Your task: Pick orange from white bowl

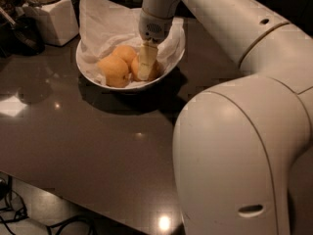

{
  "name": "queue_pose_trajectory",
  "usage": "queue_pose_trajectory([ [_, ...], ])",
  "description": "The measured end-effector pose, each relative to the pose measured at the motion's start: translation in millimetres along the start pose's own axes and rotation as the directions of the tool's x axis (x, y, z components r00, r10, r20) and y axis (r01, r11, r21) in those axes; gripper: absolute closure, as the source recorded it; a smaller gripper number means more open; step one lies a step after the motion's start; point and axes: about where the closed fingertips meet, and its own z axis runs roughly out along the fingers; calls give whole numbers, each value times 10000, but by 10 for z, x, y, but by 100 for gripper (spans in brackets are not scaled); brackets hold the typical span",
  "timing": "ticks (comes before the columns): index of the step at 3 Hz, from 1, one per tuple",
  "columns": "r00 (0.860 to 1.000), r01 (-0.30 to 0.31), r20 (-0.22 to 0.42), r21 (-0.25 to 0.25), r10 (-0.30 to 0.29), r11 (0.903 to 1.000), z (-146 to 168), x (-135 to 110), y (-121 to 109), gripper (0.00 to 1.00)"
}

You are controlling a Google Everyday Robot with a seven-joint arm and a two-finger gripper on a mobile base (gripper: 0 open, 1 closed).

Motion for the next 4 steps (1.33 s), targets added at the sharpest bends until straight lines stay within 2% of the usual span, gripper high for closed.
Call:
queue_pose_trajectory([
  [2,10000,9,46,-304,-8,9995,149,56,14,23],
  [3,10000,39,35,-396,-37,9992,181,64,25,41],
  [4,10000,39,35,-396,-37,9992,181,64,25,64],
])
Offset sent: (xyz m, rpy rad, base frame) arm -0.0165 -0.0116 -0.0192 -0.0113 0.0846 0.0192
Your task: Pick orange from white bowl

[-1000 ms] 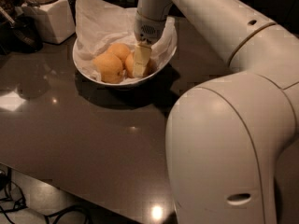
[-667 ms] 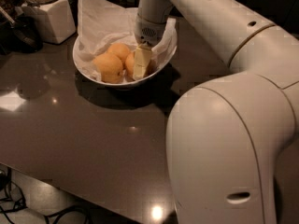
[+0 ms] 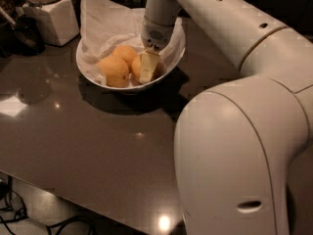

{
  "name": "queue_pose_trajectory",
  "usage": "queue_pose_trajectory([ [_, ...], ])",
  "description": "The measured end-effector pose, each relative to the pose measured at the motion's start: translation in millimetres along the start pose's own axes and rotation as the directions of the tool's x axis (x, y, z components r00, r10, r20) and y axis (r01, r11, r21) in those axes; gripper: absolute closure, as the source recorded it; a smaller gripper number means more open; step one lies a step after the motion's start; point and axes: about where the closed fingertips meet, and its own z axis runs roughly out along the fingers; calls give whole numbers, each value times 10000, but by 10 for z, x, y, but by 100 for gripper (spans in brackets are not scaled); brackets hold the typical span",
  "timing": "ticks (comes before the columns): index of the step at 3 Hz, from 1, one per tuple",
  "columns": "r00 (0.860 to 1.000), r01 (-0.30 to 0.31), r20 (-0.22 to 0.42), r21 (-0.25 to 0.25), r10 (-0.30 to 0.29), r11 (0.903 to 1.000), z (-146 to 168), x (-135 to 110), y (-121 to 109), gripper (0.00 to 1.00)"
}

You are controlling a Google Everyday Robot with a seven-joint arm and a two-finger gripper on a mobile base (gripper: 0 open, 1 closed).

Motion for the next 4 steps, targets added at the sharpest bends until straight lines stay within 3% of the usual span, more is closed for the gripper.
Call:
queue_pose_trajectory([
  [1,10000,0,0,0,0,10000,0,0,0,88],
  [2,9966,234,773,626,-282,9978,-292,12,129,100],
  [3,9820,577,1702,1408,-815,9884,-771,23,429,100],
  [4,9462,1110,2763,2117,-1684,9710,-1118,33,779,100],
])
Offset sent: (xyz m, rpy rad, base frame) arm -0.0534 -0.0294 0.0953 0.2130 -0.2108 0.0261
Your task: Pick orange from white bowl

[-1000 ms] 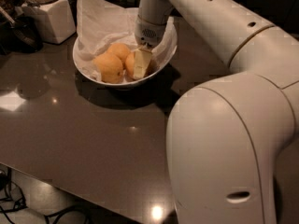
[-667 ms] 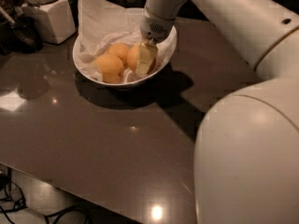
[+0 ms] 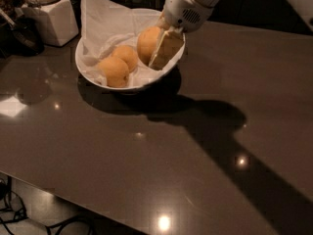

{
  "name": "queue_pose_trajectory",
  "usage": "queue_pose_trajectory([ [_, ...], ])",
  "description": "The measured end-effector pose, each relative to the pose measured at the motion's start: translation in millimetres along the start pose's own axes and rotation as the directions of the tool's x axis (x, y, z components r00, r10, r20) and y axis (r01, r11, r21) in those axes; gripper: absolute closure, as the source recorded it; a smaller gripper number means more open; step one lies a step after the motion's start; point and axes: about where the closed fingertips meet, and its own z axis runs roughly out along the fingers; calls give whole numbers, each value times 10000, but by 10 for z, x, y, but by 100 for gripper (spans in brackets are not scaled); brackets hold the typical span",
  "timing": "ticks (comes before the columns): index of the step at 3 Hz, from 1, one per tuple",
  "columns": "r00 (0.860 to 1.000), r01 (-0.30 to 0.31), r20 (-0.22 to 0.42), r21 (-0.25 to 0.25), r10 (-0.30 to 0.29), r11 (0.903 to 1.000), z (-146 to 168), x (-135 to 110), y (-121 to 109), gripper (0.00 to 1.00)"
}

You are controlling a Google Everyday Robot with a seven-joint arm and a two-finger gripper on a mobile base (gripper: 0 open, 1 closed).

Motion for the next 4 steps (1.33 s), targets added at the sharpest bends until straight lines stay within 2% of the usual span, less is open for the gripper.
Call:
queue_pose_trajectory([
  [1,10000,41,74,73,-42,10000,-39,14,9,100],
  [2,9987,-348,388,230,339,9991,-181,-38,222,100],
  [3,9918,-1054,777,469,1015,9933,-353,-31,567,100],
  [4,9805,-1724,1055,587,1656,9833,-424,2,850,100],
])
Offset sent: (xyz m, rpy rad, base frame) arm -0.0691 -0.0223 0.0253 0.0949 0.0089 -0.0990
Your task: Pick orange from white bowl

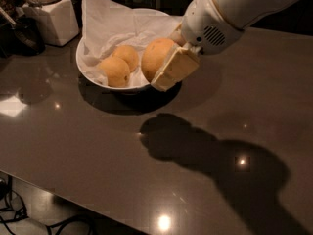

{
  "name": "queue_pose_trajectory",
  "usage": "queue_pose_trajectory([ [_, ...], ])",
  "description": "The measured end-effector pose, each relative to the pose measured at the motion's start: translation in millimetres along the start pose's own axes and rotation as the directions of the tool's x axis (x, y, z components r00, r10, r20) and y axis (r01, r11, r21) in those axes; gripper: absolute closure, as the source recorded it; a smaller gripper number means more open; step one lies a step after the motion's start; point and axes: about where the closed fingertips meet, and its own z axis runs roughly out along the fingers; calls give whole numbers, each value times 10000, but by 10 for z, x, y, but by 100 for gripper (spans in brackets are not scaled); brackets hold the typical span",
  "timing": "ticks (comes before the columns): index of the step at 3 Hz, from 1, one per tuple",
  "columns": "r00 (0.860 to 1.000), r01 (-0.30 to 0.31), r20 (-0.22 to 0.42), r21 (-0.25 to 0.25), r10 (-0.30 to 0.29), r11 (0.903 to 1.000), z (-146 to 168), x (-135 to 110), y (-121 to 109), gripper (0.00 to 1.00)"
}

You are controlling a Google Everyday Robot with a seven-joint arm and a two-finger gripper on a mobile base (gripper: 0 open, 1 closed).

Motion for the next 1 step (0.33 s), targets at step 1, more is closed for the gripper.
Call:
queue_pose_trajectory([
  [1,10000,-56,-43,-28,56,10000,12,34,28,100],
])
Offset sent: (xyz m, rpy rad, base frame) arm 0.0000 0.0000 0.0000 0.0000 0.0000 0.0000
